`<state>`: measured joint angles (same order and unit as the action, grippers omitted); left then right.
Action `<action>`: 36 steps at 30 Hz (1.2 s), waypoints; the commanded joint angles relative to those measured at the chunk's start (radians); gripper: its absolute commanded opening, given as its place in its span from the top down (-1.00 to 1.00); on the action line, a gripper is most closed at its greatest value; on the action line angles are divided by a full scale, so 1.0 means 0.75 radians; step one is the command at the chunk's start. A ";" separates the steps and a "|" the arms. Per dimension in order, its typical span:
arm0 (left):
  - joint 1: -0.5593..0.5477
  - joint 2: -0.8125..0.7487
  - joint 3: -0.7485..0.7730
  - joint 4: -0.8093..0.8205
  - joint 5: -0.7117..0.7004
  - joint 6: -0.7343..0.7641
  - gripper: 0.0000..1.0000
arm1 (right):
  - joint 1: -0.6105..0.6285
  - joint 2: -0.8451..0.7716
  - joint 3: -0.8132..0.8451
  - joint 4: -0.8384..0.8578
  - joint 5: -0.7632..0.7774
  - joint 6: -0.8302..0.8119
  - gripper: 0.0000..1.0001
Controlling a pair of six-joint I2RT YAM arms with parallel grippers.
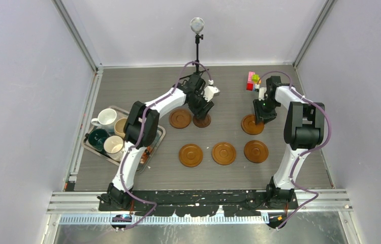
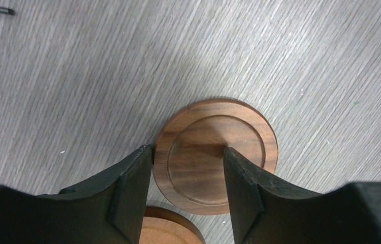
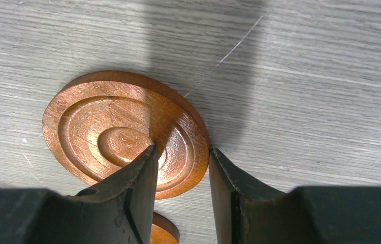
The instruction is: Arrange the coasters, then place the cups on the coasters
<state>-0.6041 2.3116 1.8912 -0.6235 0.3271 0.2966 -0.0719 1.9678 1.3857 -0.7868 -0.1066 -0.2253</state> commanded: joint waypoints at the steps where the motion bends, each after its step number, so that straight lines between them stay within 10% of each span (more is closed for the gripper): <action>1: -0.046 0.099 0.076 -0.077 -0.004 -0.005 -0.07 | -0.023 -0.003 0.032 -0.026 0.084 -0.005 0.11; 16: -0.163 0.217 0.342 -0.117 -0.064 -0.016 -0.03 | -0.023 -0.010 0.021 -0.025 0.062 0.020 0.11; 28: -0.093 0.015 0.109 -0.101 -0.097 0.067 -0.40 | -0.022 -0.012 0.028 -0.016 0.032 0.020 0.00; 36: -0.096 0.103 0.171 -0.116 -0.045 0.052 -0.28 | -0.023 -0.007 0.049 -0.030 0.014 0.032 -0.06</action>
<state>-0.6724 2.3631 1.9930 -0.6788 0.2893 0.3229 -0.0830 1.9678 1.3876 -0.7975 -0.0971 -0.2077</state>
